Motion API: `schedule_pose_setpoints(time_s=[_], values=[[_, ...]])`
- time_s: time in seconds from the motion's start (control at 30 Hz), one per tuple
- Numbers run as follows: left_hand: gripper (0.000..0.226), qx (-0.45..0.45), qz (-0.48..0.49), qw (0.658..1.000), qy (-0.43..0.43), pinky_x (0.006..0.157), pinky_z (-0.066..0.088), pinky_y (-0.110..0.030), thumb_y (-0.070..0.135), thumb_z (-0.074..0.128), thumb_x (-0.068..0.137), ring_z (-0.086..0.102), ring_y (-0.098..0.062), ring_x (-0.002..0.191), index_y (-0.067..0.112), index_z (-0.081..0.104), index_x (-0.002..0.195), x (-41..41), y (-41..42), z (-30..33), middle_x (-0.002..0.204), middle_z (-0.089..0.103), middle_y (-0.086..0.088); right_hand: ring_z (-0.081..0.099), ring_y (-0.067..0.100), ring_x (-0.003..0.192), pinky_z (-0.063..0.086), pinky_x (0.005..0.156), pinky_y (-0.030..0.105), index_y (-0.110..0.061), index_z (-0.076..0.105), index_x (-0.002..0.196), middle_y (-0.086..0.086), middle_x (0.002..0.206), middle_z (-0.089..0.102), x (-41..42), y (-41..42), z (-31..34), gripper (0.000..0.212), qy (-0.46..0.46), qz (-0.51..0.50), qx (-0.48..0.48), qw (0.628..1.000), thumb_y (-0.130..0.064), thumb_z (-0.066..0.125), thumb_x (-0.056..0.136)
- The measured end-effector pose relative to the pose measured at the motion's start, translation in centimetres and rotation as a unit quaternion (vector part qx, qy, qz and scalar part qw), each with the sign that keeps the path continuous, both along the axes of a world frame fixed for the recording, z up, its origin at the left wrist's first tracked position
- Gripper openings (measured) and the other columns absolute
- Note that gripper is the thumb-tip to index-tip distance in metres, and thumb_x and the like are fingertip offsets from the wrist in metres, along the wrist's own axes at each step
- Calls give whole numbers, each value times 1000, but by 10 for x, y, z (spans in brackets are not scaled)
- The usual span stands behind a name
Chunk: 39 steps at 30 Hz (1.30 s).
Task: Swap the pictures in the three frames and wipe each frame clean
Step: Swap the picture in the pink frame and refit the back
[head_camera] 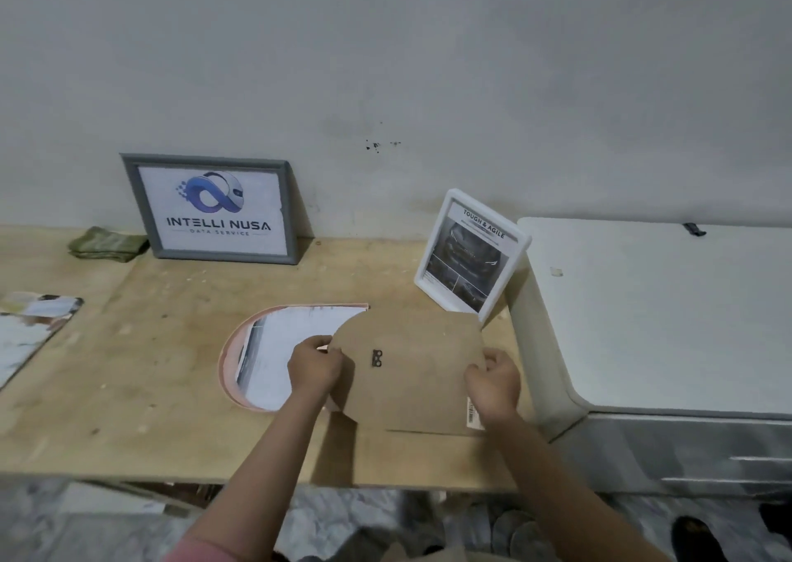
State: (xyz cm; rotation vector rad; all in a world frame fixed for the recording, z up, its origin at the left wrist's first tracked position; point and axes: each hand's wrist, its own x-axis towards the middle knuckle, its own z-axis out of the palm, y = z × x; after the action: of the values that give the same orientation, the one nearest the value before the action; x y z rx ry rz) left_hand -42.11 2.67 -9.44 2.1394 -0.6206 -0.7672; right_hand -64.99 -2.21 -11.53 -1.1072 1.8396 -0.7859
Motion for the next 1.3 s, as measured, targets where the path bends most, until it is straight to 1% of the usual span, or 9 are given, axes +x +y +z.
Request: schedule_pose_setpoints(time_s=[0.07,0.17,0.27,0.43,0.57,0.7,0.87,1.07,1.3], values=[[19,6,0,1000,-6,85,47,-32,7,56,83,60,-27,92,14,67,97,27,6,0,93,66,-4,66,19,83,57,78,40,-28,61,102,-7,92,69,26,-3,-5,43,-4,36,14,999,-25,50,60],[16,25,-15,998,-50,62,39,-30,0,55,76,47,-26,71,13,51,67,63,15,-2,64,49,-3,67,17,90,56,82,40,-29,60,109,-10,100,70,62,-13,-32,59,14,89,12,996,-39,44,53],[9,44,-20,995,-84,50,31,-25,5,60,75,47,-26,69,7,53,70,99,25,1,61,47,-2,67,15,92,56,84,38,-28,59,112,-10,102,69,103,-21,-63,67,28,118,12,993,-43,40,49],[20,54,-69,990,-108,65,35,-28,17,71,75,53,-26,80,10,53,80,138,32,-6,82,54,-5,64,23,94,53,86,39,-18,64,107,1,99,67,155,-15,-65,65,56,131,7,990,-42,39,52],[43,96,-120,980,-126,87,43,-36,37,74,75,50,-33,107,6,55,99,154,39,-23,112,52,-14,54,36,106,45,94,37,1,58,121,20,112,54,186,13,-17,51,100,138,-12,985,-12,60,71],[59,101,-138,975,-145,99,39,-38,44,72,76,41,-33,121,5,51,115,153,45,-31,131,46,-15,49,33,113,37,96,28,3,49,129,20,124,45,192,24,-14,52,102,154,1,983,-3,55,78],[56,78,-137,977,-141,100,38,-39,43,71,77,38,-34,126,3,51,111,150,48,-36,136,43,-17,48,30,117,35,96,26,3,50,127,18,128,46,191,33,-19,50,137,182,-27,973,1,55,76],[64,76,-154,975,-143,111,28,-39,42,64,84,18,-34,142,-1,44,127,144,51,-39,154,21,-18,36,28,134,27,108,30,1,47,132,17,143,40,189,40,-27,52,147,207,-34,966,-4,55,81],[83,97,-196,963,-160,115,22,-38,45,62,86,3,-31,146,-1,23,144,144,53,-41,158,4,-17,37,30,134,30,107,33,4,48,130,19,144,40,182,43,-36,50,159,223,-72,959,-3,59,82]])
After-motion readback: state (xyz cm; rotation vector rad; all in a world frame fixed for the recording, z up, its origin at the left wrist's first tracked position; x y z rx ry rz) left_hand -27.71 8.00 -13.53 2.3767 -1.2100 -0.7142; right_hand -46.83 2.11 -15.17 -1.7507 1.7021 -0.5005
